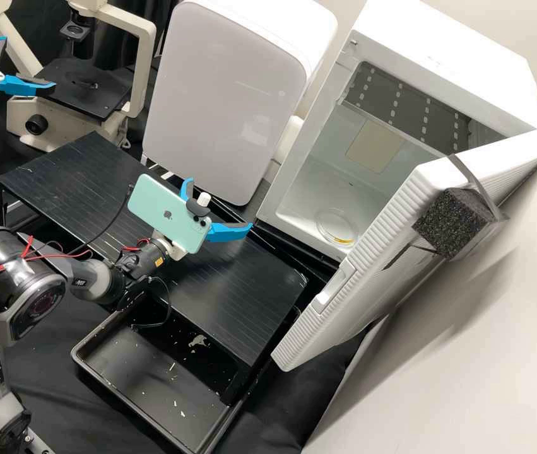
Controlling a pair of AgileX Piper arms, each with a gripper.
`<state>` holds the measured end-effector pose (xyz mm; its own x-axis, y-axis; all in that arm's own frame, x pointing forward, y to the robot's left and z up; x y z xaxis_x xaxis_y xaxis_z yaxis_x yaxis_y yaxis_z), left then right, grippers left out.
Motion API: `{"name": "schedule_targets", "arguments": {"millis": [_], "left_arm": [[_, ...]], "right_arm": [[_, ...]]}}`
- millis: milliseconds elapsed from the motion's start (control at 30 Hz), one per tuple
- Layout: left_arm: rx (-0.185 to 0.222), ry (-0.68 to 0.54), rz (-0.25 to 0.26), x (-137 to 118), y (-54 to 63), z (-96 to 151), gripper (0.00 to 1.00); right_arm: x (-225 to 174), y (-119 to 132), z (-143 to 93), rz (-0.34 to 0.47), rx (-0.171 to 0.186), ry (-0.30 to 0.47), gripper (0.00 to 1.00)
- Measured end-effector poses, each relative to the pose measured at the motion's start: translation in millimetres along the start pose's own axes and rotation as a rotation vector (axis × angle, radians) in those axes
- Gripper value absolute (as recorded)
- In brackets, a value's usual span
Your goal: Take the petri dish out of the incubator
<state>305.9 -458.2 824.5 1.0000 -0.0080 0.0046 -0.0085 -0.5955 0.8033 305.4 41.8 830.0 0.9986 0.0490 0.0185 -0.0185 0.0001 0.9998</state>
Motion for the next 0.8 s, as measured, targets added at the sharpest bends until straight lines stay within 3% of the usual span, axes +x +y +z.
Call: {"name": "schedule_targets", "arguments": {"millis": [333,500,800], "left_arm": [[0.000,0.000,0.000,0,0.0,0,1.00],[0.000,0.000,0.000,0,0.0,0,1.00],[0.000,0.000,0.000,0,0.0,0,1.00]], "right_arm": [[0,0,1,0.003,0.000,0.000,1.00],[-7,9,14,0.037,-0.005,-0.026,1.00],[-19,40,57,0.155,0.076,-0.125,1.00]]}}
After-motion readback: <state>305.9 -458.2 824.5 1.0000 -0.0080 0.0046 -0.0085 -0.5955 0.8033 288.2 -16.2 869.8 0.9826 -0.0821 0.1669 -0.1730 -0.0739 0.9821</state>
